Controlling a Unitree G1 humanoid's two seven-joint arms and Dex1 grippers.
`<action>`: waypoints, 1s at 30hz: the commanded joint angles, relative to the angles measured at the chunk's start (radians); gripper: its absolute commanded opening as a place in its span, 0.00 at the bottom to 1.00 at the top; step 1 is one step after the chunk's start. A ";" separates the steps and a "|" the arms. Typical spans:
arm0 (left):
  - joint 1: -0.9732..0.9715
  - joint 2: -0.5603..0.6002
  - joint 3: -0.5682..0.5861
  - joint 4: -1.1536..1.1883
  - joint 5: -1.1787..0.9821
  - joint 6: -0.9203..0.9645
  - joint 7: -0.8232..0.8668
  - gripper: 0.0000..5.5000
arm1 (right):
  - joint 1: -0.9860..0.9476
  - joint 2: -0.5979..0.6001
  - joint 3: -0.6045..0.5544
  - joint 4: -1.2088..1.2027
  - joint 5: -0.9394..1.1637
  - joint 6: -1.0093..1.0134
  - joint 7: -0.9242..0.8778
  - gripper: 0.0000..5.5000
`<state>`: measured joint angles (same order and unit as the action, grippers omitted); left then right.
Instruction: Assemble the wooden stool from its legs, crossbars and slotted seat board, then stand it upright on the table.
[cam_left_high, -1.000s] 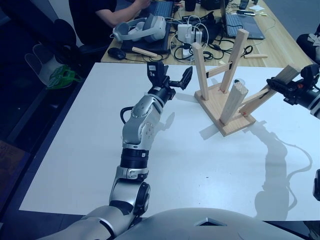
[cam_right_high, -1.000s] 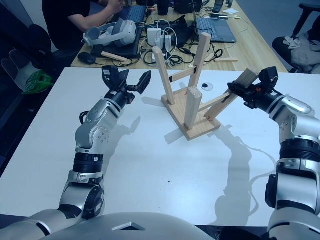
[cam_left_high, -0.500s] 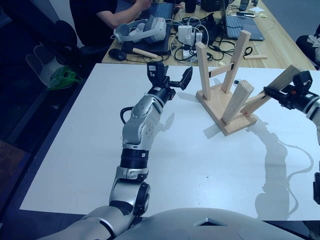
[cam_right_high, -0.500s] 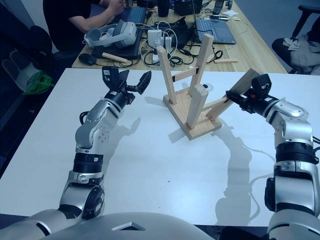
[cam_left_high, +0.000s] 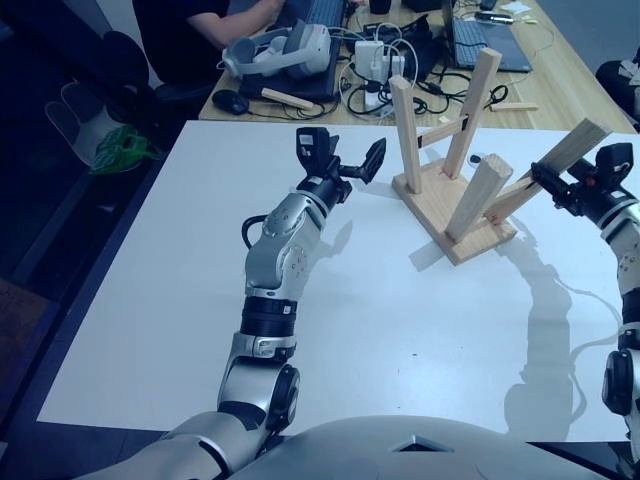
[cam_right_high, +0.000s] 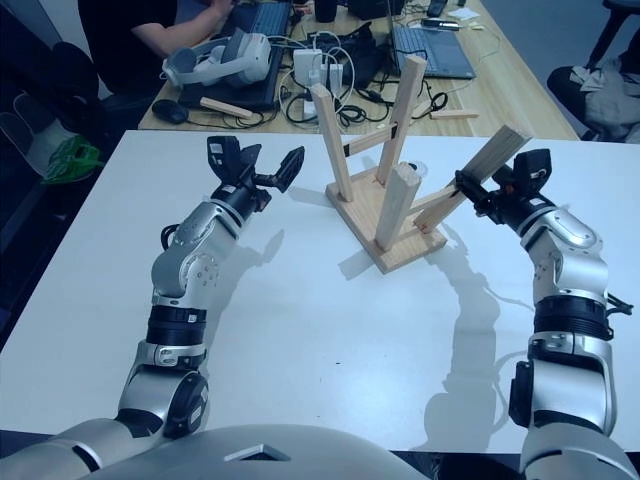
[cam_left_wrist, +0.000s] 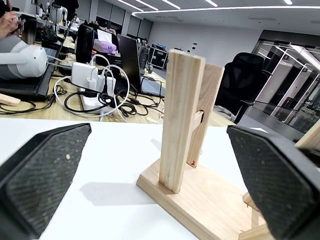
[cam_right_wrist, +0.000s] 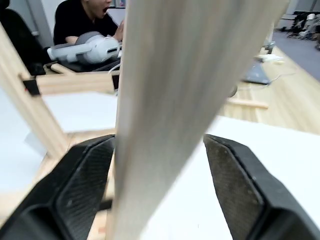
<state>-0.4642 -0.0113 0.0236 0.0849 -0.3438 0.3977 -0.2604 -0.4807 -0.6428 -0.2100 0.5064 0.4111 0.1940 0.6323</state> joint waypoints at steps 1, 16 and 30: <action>-0.013 0.013 0.011 0.017 -0.003 -0.003 -0.014 0.91 | -0.057 0.019 -0.057 -0.151 0.023 0.038 -0.088 0.59; -0.023 0.024 0.021 0.020 0.015 -0.012 -0.021 0.91 | 0.192 0.061 0.132 -0.526 0.111 0.790 -0.229 0.34; -0.027 0.030 0.026 0.041 -0.005 0.016 -0.037 0.91 | -0.105 0.136 -0.018 -0.670 0.200 0.591 -0.199 0.01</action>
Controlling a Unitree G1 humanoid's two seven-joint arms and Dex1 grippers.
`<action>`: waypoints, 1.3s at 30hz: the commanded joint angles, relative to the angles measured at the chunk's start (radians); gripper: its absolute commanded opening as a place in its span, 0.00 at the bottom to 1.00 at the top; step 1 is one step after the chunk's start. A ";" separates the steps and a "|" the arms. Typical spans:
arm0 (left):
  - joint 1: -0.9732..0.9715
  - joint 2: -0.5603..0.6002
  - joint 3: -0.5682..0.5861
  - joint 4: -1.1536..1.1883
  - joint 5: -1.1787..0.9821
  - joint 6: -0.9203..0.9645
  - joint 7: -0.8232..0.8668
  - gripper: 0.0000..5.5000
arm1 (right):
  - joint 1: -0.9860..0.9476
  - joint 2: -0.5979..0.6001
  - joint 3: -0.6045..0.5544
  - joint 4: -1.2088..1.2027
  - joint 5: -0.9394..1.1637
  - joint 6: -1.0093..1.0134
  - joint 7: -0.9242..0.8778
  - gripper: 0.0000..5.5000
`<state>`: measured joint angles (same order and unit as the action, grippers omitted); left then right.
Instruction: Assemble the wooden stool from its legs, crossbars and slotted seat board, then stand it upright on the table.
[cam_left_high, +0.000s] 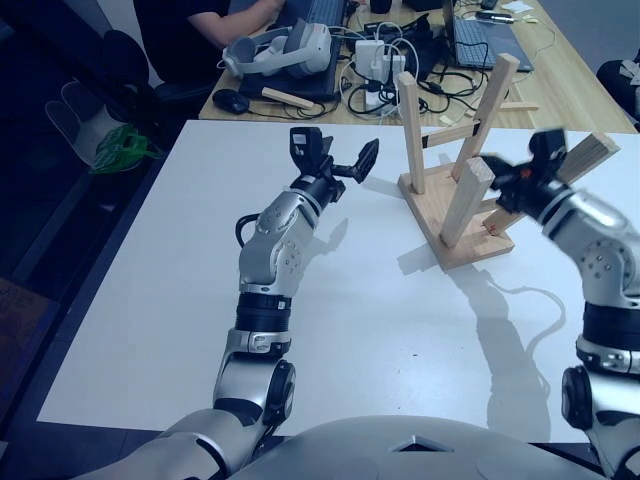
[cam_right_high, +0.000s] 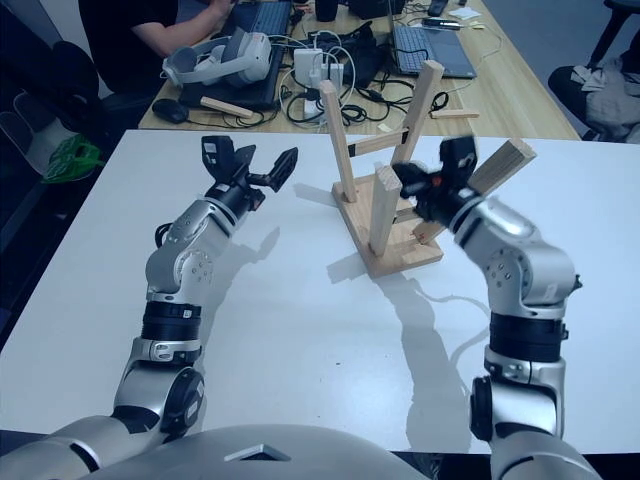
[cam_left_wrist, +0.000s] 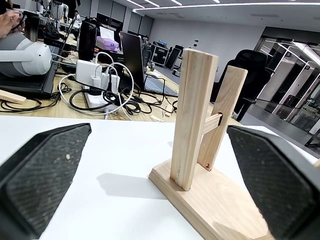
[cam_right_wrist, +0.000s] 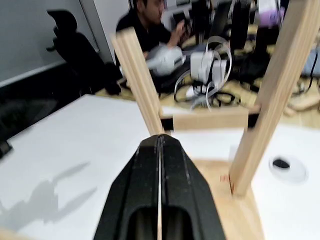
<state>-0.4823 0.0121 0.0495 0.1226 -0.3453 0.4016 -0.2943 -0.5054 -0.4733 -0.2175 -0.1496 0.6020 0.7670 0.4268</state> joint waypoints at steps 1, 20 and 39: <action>-0.007 0.006 0.000 0.002 -0.002 0.011 -0.004 0.91 | -0.062 -0.052 0.011 -0.012 -0.006 0.036 0.017 0.01; -0.025 0.007 0.012 0.074 -0.014 -0.025 -0.038 0.91 | -0.030 0.024 -0.042 -0.107 -0.001 -0.193 -0.010 0.01; -0.097 -0.007 0.067 0.207 -0.054 -0.075 -0.079 0.91 | 0.129 0.079 0.469 -0.391 -0.152 0.103 -0.229 0.01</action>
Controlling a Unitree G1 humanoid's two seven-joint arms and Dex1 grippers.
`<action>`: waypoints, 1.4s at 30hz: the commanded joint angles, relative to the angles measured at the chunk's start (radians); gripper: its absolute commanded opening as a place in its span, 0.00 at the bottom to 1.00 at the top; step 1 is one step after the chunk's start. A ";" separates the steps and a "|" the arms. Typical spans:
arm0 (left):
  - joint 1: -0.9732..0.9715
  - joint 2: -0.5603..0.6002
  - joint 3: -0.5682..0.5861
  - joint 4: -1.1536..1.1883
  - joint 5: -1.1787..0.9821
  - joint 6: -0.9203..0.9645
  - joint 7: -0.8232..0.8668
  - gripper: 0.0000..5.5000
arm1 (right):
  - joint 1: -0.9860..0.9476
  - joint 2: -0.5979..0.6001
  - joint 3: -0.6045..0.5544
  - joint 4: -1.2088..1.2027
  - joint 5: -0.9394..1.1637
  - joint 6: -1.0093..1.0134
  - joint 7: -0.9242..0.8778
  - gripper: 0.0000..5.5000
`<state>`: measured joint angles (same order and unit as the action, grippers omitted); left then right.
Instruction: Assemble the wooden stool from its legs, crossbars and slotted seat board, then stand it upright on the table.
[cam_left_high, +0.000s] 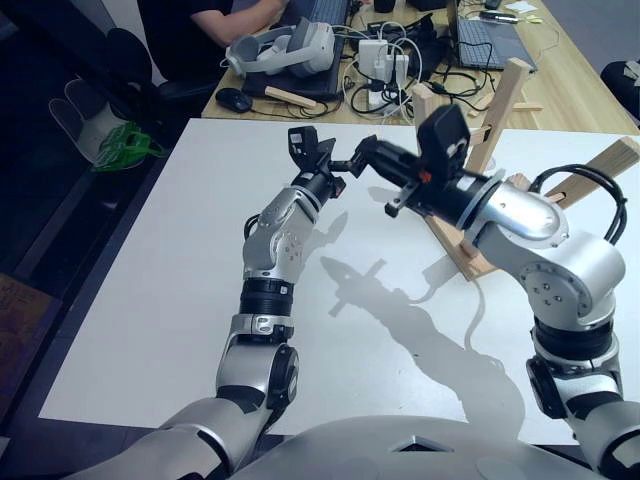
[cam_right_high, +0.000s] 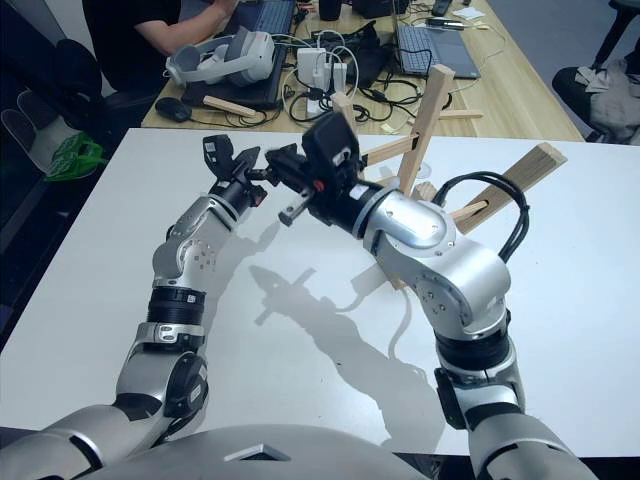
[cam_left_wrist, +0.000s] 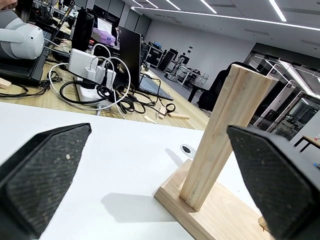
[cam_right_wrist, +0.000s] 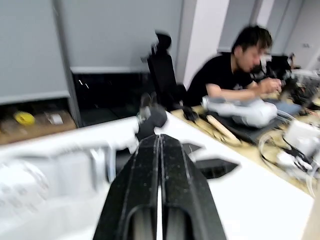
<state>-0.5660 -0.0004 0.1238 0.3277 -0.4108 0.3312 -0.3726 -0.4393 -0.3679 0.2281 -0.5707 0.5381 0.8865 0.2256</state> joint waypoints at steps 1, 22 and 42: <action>-0.013 0.006 -0.008 0.001 0.011 -0.005 -0.001 0.91 | 0.072 -0.032 0.023 0.035 -0.125 -0.044 -0.036 0.01; 0.021 0.015 -0.032 -0.057 0.048 -0.002 0.021 0.91 | 0.266 -0.118 -0.288 0.268 -0.401 -0.277 -0.027 0.01; 0.019 -0.015 -0.015 -0.074 0.050 -0.008 0.081 0.91 | 0.016 -0.018 -0.038 0.388 -0.284 -0.251 0.372 0.01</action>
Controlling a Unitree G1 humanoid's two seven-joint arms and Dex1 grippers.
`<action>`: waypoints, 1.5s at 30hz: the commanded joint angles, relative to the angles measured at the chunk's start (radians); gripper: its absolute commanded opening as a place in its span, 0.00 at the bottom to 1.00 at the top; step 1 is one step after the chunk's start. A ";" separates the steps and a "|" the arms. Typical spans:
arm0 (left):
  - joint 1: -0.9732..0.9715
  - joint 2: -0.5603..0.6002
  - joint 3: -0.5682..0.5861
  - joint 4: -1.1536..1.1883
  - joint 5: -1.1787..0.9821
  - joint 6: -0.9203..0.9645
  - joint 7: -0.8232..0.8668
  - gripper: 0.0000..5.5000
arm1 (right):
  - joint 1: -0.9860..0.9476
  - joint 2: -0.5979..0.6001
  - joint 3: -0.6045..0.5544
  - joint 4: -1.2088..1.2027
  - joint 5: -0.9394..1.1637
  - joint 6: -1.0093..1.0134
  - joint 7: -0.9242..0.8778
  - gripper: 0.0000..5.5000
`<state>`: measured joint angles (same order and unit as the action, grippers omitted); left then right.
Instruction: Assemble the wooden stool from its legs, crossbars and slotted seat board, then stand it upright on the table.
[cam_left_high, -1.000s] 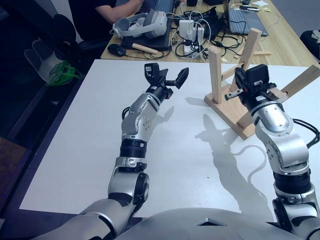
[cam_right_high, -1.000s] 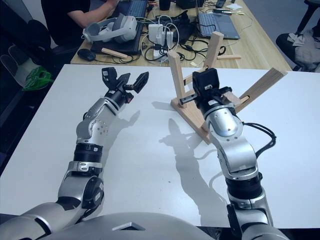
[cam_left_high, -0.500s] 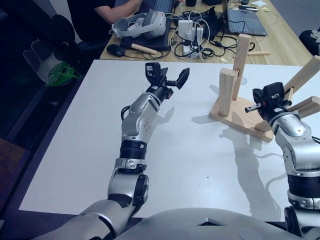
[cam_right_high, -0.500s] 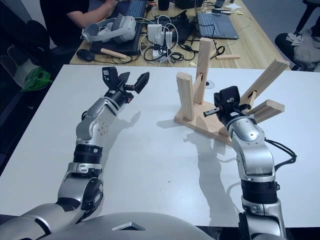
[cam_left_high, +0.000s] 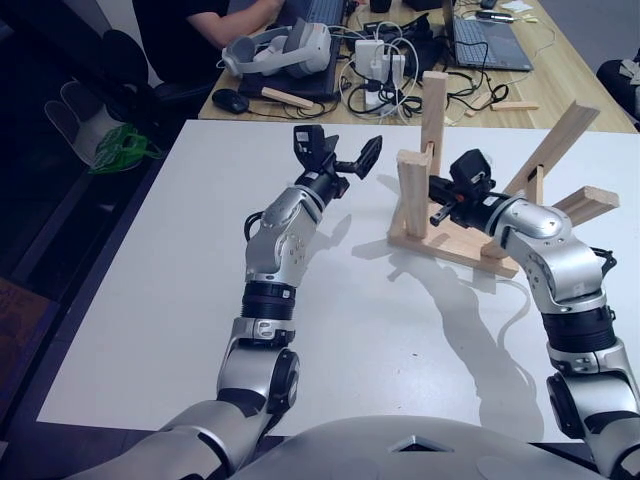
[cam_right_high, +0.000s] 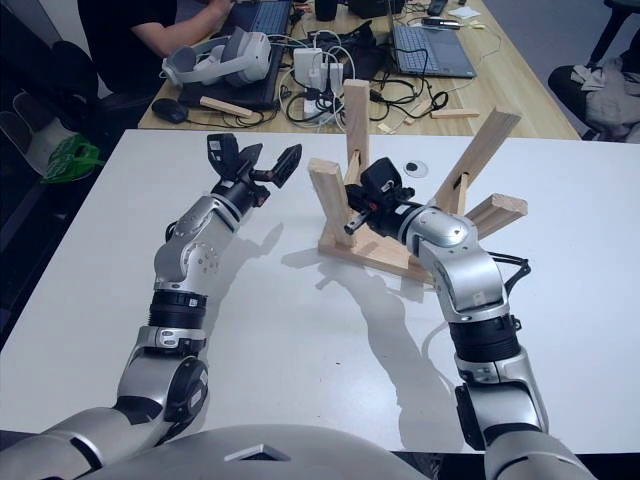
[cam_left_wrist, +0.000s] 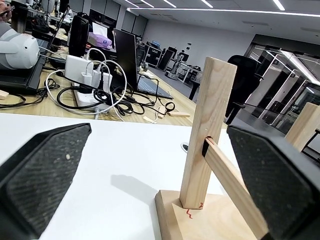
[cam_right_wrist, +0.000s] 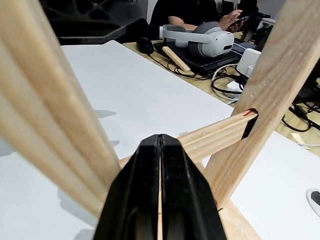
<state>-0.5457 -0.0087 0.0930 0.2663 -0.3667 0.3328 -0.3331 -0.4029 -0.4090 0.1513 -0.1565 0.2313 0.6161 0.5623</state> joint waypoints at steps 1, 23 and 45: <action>-0.001 -0.008 0.020 -0.017 0.015 -0.019 0.063 0.91 | -0.019 0.028 0.048 -0.038 0.031 0.029 0.048 0.01; 0.282 0.154 -0.048 -0.687 0.316 0.391 0.343 0.91 | -0.246 -0.072 -0.555 -0.239 0.030 -0.085 -0.342 0.01; 0.528 0.019 -0.337 -0.491 0.298 0.551 0.273 0.52 | 0.197 -0.202 -0.287 0.965 -0.097 -0.633 0.437 0.00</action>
<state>-0.0260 0.0074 -0.2336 -0.2206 -0.0693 0.8478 -0.0541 -0.2064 -0.6462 -0.1706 0.7812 0.1411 -0.0594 0.9759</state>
